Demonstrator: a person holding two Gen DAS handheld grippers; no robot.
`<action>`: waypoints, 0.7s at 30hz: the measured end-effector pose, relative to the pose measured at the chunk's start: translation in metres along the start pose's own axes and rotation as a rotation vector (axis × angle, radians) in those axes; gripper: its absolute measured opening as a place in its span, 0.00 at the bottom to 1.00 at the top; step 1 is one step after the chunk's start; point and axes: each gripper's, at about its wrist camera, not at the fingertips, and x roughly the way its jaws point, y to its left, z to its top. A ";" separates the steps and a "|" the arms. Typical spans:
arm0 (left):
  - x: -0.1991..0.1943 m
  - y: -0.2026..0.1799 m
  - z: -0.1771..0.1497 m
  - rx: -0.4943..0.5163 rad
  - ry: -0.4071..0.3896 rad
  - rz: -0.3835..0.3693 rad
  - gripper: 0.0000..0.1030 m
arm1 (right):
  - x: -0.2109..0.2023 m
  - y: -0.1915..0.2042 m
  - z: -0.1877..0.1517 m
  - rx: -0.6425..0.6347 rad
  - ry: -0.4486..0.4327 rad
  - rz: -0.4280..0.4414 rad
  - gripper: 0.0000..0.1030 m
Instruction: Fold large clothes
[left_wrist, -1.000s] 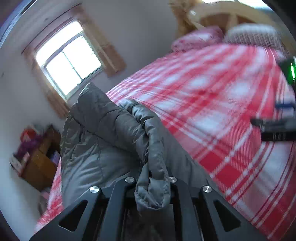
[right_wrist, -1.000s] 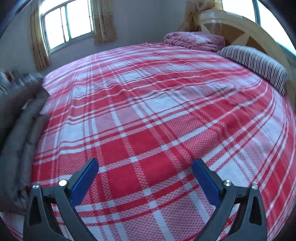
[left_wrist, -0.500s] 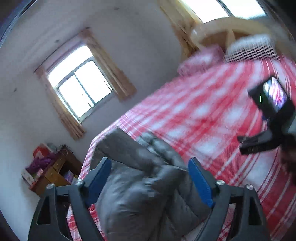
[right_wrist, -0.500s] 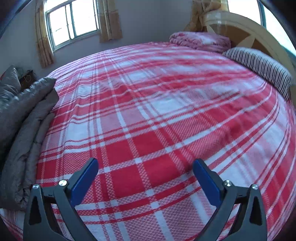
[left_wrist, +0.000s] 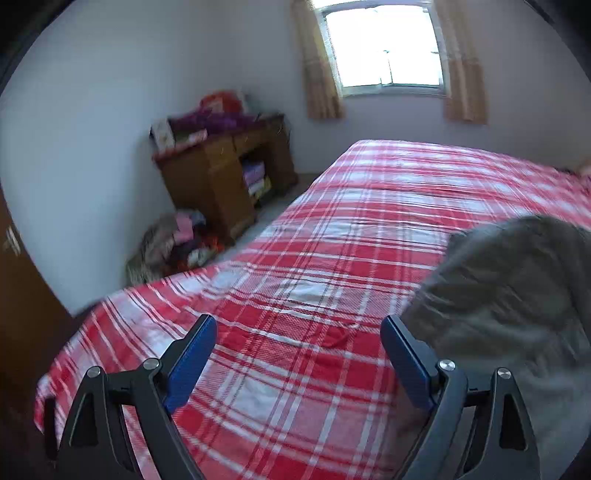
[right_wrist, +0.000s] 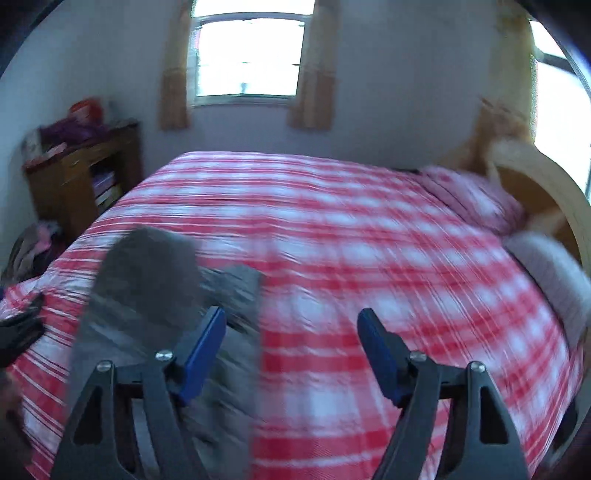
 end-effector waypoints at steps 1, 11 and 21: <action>0.008 0.000 0.001 -0.022 0.016 -0.006 0.88 | 0.007 0.018 0.012 -0.010 0.000 0.015 0.70; 0.026 -0.044 0.008 -0.104 0.059 -0.253 0.88 | 0.101 0.091 0.015 0.043 0.036 0.114 0.60; 0.009 -0.154 -0.010 0.170 0.024 -0.261 0.88 | 0.133 0.002 -0.068 0.249 0.083 0.076 0.60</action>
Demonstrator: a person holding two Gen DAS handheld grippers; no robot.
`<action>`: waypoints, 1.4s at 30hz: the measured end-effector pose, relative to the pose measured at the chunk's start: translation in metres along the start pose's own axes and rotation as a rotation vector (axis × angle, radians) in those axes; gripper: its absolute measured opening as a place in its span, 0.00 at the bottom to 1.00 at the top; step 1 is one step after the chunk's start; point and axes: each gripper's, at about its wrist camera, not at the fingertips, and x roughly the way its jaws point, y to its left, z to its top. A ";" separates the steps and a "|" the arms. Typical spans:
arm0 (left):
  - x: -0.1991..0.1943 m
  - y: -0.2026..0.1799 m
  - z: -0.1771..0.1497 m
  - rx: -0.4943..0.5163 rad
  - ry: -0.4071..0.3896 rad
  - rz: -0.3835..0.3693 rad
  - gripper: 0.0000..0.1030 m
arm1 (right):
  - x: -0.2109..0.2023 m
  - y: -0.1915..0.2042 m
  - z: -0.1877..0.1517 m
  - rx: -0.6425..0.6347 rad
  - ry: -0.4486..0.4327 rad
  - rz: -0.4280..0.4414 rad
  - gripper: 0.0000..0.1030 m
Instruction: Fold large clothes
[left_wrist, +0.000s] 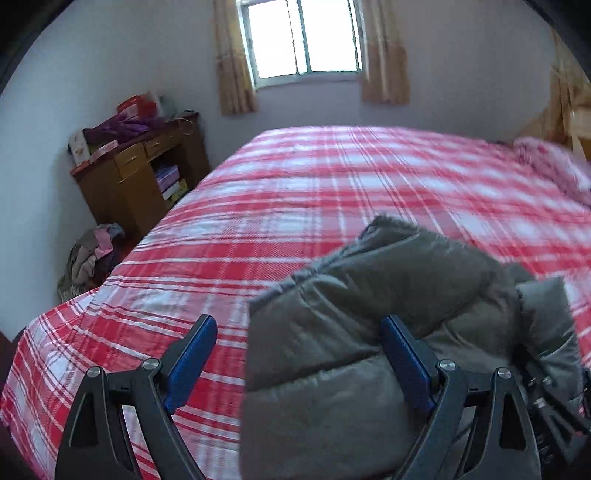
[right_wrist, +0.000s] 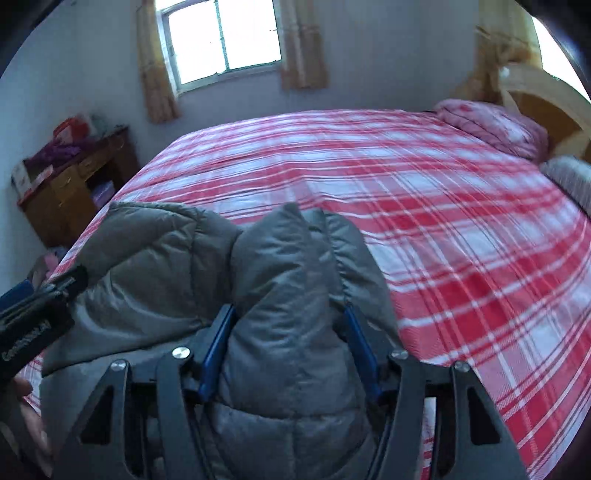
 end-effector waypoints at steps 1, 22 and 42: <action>0.003 -0.004 -0.002 0.006 0.004 0.014 0.89 | 0.000 -0.008 -0.002 0.018 -0.009 -0.002 0.60; 0.053 0.002 -0.031 -0.101 0.074 -0.009 0.99 | 0.034 -0.015 -0.016 0.035 0.037 0.035 0.60; 0.068 -0.003 -0.033 -0.076 0.136 0.000 0.99 | 0.047 -0.014 -0.019 0.023 0.098 -0.005 0.64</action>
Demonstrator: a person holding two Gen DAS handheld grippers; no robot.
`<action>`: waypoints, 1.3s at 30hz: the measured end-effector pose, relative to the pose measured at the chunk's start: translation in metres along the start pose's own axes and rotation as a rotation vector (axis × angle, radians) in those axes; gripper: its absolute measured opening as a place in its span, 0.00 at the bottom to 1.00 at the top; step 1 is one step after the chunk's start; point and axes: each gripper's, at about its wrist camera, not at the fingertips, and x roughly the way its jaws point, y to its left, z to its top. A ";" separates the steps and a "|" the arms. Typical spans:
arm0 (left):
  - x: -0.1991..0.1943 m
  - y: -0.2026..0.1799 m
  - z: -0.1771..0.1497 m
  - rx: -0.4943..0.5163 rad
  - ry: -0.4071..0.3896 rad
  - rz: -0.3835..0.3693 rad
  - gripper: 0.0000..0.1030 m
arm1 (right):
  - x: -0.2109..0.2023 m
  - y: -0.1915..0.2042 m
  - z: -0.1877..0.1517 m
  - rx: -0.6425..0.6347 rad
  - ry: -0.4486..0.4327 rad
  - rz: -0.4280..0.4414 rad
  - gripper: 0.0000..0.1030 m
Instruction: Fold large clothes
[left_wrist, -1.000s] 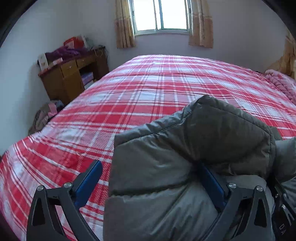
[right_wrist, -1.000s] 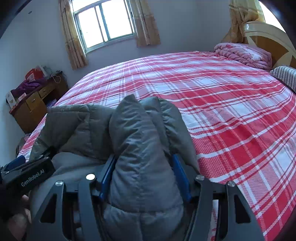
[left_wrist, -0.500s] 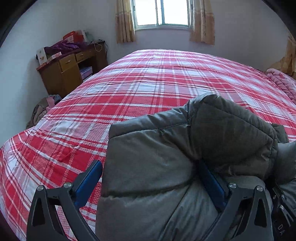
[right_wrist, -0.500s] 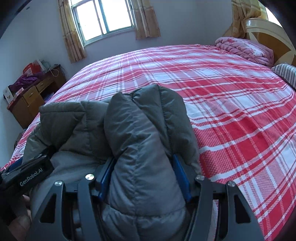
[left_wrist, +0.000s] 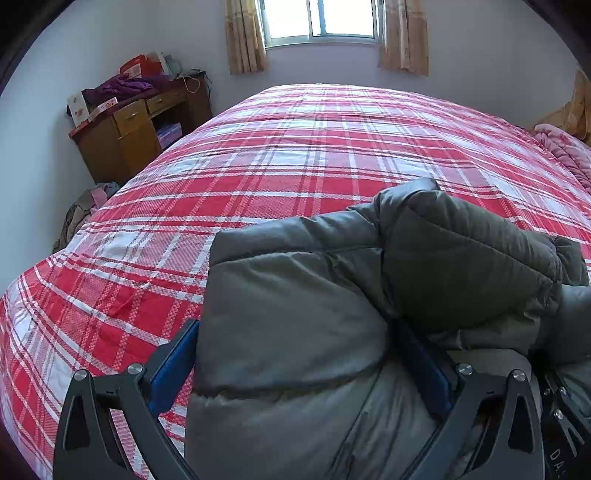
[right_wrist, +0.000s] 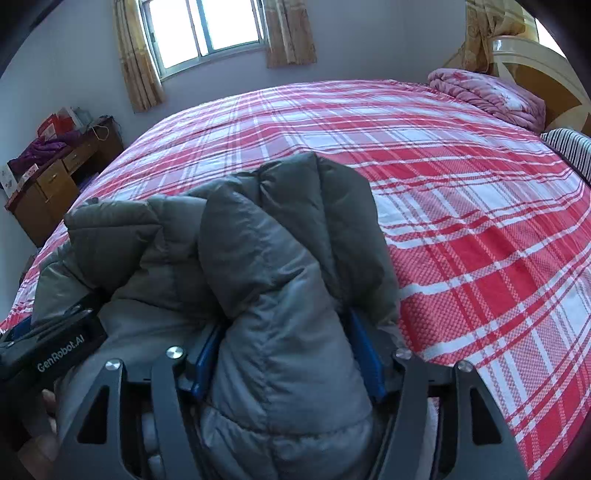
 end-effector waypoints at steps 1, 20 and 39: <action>0.000 0.000 0.000 -0.001 0.002 -0.002 0.99 | 0.000 0.000 0.000 0.000 0.002 0.000 0.64; 0.003 0.000 -0.001 0.009 0.013 0.006 0.99 | 0.006 0.005 0.000 -0.013 0.021 -0.033 0.67; 0.005 -0.003 0.000 0.019 0.018 0.016 1.00 | 0.009 0.007 0.000 -0.020 0.025 -0.041 0.69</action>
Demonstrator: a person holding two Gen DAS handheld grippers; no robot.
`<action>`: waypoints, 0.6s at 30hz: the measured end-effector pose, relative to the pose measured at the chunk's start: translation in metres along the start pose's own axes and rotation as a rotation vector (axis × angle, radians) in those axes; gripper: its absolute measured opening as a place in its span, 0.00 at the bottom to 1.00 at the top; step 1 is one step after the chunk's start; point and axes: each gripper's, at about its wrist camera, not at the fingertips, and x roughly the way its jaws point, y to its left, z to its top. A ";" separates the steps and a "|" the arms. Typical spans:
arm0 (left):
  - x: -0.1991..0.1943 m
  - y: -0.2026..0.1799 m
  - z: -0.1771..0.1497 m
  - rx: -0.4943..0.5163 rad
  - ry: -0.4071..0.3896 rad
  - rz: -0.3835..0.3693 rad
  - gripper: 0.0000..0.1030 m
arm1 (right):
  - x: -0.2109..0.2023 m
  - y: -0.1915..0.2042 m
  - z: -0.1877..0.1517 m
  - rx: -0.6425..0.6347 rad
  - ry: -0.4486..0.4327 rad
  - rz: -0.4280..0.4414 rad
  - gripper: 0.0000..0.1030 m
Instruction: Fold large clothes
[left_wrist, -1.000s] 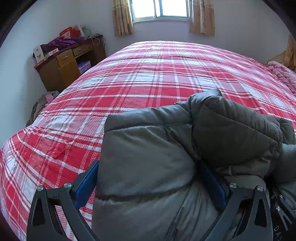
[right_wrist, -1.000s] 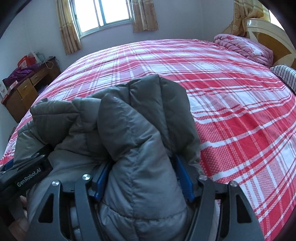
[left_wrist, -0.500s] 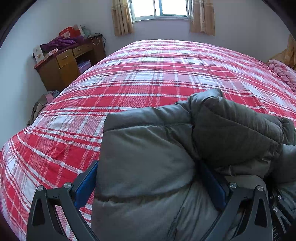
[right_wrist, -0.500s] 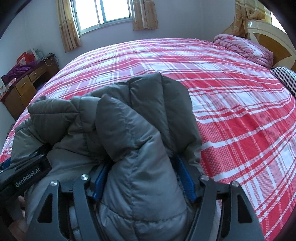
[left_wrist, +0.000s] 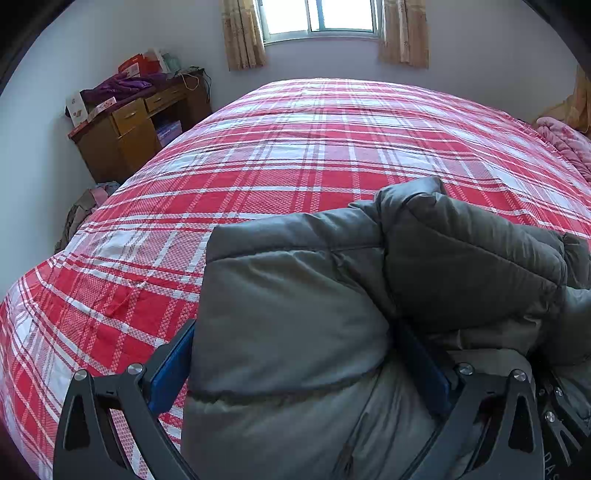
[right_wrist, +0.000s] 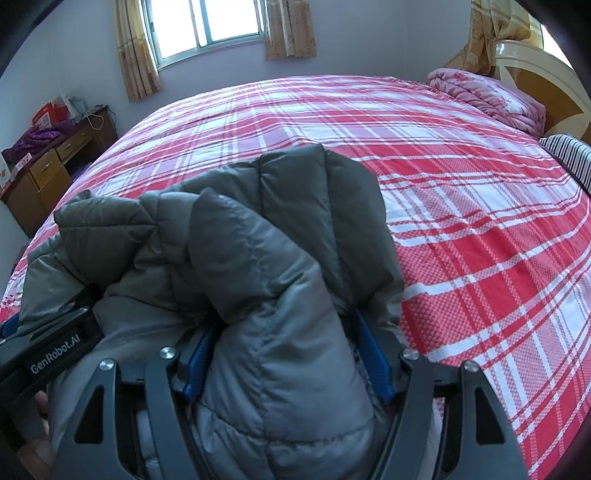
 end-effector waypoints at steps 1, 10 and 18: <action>0.000 0.000 0.000 0.001 0.000 0.001 1.00 | 0.000 0.000 0.000 0.000 0.000 0.000 0.69; -0.040 0.021 -0.002 0.008 -0.001 -0.110 0.99 | -0.007 -0.007 0.002 0.009 0.011 0.053 0.70; -0.065 0.034 -0.046 0.027 -0.062 -0.156 0.99 | -0.058 -0.039 -0.023 0.120 -0.102 0.107 0.70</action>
